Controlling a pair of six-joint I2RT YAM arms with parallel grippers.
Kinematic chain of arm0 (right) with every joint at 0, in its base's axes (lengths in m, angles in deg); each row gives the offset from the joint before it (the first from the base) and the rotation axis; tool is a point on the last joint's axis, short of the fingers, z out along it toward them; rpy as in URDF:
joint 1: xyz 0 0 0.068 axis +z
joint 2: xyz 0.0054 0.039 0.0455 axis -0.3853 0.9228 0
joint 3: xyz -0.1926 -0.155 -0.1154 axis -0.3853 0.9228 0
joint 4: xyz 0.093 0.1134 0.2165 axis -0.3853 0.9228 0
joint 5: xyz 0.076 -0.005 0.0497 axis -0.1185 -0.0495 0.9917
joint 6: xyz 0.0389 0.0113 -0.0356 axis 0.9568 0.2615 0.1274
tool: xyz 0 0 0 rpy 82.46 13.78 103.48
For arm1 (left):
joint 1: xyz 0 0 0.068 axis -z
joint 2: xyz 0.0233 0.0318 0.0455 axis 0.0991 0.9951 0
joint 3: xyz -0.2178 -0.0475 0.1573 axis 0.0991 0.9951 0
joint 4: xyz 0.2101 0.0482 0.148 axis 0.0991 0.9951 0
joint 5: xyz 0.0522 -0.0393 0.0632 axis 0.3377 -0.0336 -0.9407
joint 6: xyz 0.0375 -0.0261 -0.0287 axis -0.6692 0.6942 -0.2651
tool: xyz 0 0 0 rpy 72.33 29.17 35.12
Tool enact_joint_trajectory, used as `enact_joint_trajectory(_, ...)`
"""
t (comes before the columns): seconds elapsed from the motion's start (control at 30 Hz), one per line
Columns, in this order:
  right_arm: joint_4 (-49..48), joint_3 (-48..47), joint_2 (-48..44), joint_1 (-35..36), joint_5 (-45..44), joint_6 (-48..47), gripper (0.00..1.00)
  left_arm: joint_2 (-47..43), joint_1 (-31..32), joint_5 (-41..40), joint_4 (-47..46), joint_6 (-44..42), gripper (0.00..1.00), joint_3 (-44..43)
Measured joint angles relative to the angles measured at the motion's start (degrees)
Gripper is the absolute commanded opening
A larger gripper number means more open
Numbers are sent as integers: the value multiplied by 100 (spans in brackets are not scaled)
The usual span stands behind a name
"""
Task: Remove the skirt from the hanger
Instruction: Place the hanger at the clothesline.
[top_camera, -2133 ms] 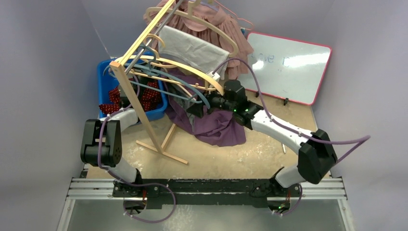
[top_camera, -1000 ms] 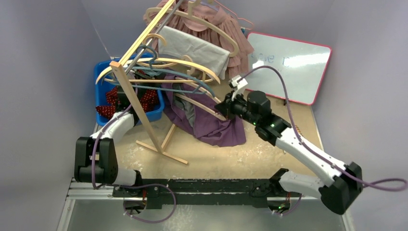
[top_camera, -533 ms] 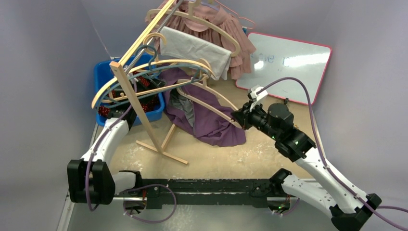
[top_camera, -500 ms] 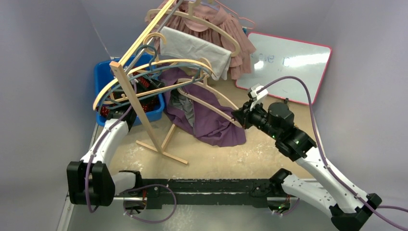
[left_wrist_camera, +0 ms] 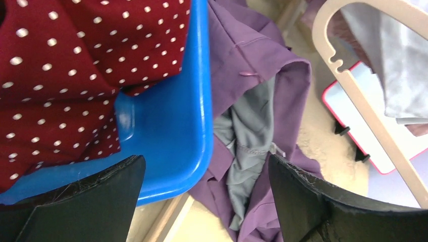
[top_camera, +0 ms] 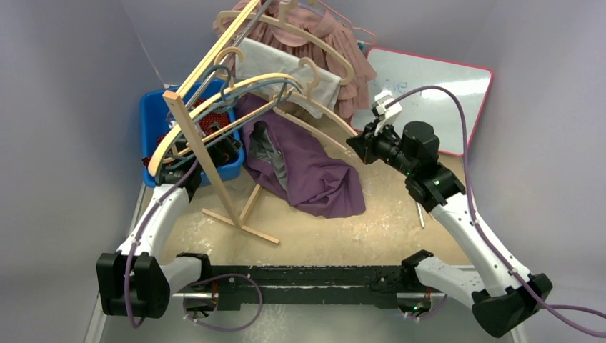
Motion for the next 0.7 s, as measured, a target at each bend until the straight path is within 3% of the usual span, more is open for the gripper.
enact_joint_trajectory(0.37,-155,-138,376,-57,802,-101,0,-448,-2,-544,597,-81,90,133)
enact_joint_trajectory(0.7,-348,-695,793,-83,752,4,0,-553,-7,-459,468,31,89,295)
